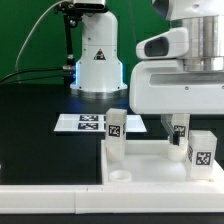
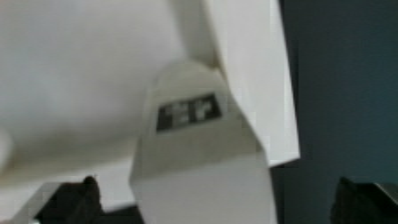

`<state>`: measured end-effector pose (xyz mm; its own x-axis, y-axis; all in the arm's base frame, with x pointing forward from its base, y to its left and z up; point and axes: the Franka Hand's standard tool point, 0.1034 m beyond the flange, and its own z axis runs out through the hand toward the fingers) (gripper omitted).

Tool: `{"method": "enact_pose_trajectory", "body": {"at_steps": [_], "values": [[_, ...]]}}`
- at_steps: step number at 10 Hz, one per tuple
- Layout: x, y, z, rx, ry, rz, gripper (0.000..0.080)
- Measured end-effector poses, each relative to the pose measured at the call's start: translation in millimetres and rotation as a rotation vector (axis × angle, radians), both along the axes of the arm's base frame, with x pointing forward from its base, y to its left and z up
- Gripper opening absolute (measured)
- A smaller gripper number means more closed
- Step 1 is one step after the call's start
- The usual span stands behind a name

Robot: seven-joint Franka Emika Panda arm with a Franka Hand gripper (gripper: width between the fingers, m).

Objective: Assemble square table

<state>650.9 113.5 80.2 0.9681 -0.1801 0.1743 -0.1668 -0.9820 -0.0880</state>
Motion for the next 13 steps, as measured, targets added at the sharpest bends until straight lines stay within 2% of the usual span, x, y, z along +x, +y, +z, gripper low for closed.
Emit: {"method": "enact_pose_trajectory", "body": {"at_steps": [2,4,5,7,9,11,13], "values": [[-2.3,0.0,-1.5,0.013,0.015,-0.068,0.0639],[-2.5,-0.3,-1.7,0.03,0.021,-0.162,0.0297],[-3.0,-4.7,-2.6,0.037,0.026,-0.234,0.0297],[-7.1,-7.0,-2.8,0.079,0.065,-0.547,0.0293],[-10.3,-6.9,-3.5,0.157,0.096,-0.963,0.0292],[-11.3,-5.4,-3.0,0.225,0.139,-1.258,0.0292],[-12.4,-6.2,-3.8,0.234,0.148,-1.316,0.0293]]}}
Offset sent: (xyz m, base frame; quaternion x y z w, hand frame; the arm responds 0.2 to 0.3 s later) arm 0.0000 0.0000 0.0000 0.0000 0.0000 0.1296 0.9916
